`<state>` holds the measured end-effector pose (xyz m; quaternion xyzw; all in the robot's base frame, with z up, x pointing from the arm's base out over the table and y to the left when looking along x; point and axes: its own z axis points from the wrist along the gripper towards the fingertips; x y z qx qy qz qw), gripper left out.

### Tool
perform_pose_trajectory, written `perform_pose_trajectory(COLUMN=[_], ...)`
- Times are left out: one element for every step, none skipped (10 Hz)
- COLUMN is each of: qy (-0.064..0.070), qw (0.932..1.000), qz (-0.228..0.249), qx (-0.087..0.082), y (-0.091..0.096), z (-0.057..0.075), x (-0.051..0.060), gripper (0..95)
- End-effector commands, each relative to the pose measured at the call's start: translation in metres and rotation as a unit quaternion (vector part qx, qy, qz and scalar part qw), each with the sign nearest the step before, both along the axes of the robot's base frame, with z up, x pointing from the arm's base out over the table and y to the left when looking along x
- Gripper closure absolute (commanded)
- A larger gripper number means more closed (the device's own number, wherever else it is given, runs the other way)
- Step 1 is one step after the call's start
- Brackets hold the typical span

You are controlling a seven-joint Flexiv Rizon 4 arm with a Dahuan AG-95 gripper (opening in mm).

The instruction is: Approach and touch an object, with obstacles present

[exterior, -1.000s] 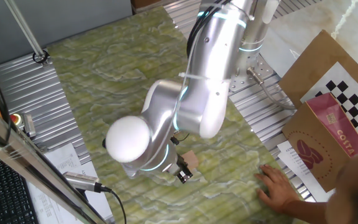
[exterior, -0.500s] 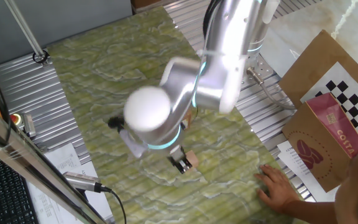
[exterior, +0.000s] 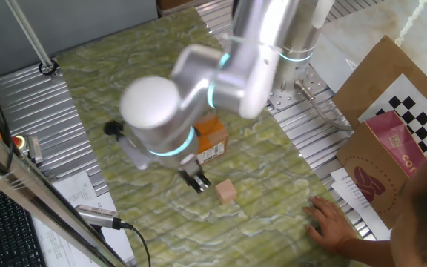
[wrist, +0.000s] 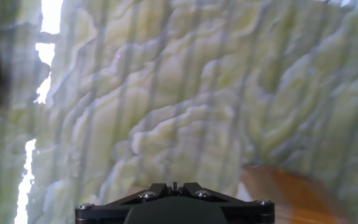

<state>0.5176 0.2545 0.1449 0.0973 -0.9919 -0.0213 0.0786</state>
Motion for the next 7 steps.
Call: perform_pose_trajectory(qy=[-0.001, -0.005, -0.032, -0.04, -0.053, -0.054, -0.054], qw=[1.0, 1.0, 0.9995, 0.9991, 0.9981, 0.9974, 0.9961], qz=[0.006, 0.004, 0.001, -0.003, -0.03, -0.047, -0.069], qx=[0.004, 0.003, 0.005, 0.01, 0.012, 0.008, 0.004], y=[-0.0185, -0.0204, -0.0204, -0.0204, -0.0204, -0.0204, -0.0204], z=[0.0144, 0.0159, 0.0159, 0.0159, 0.0159, 0.0159, 0.0159], x=[0.0084, 0.0095, 0.0095, 0.0095, 0.0095, 0.0095, 0.0095], gripper=[95.0, 95.0, 95.0, 95.0, 95.0, 95.0, 95.0])
